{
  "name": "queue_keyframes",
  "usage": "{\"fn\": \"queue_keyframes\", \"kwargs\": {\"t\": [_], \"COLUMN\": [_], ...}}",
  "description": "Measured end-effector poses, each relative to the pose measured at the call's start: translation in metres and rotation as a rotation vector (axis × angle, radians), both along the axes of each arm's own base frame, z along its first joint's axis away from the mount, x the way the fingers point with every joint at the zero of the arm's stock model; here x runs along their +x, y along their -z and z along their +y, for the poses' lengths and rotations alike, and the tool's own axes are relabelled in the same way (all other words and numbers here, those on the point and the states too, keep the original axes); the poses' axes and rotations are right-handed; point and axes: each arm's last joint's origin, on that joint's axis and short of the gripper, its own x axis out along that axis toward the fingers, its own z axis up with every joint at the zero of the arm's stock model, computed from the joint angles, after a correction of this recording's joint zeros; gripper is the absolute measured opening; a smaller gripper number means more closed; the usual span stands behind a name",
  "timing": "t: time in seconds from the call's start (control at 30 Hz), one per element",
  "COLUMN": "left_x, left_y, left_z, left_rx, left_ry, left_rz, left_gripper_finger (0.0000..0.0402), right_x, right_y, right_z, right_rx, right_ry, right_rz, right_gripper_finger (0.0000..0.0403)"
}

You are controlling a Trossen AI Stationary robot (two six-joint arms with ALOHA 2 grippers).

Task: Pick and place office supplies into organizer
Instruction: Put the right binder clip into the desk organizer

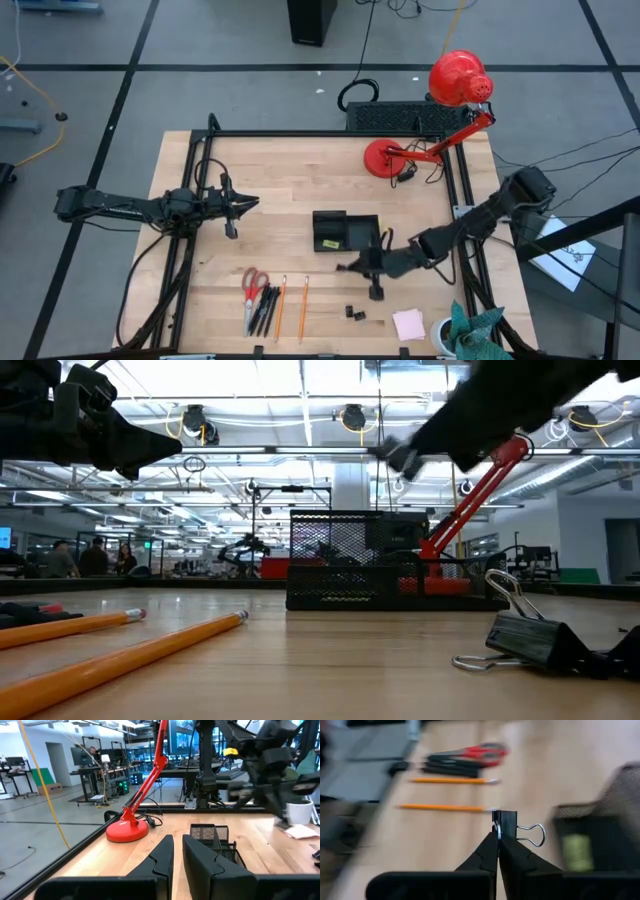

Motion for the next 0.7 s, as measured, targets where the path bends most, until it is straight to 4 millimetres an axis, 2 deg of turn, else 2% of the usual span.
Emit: {"fn": "queue_keyframes", "kwargs": {"t": [0.27, 0.43, 0.6, 0.7], "left_x": [0.0, 0.0, 0.0, 0.0], "left_y": [0.0, 0.001, 0.001, 0.003], "left_z": [0.0, 0.0, 0.001, 0.001], "left_rx": [0.0, 0.0, 0.0, 0.001], "left_ry": [-0.006, -0.008, -0.028, -0.033], "left_rz": [-0.001, 0.006, 0.01, 0.032], "left_gripper_finger": [0.0047, 0.0047, 0.0047, 0.0047], "right_x": [0.017, 0.028, 0.036, 0.039], "right_y": [0.014, 0.034, 0.057, 0.063], "right_z": [-0.032, -0.047, -0.051, -0.051], "right_rx": [-0.288, -0.316, -0.337, -0.339], "right_ry": [0.028, 0.066, 0.114, 0.131], "right_rz": [0.027, 0.077, 0.114, 0.11], "right_gripper_finger": [0.0001, 0.0001, 0.0001, 0.0]}}
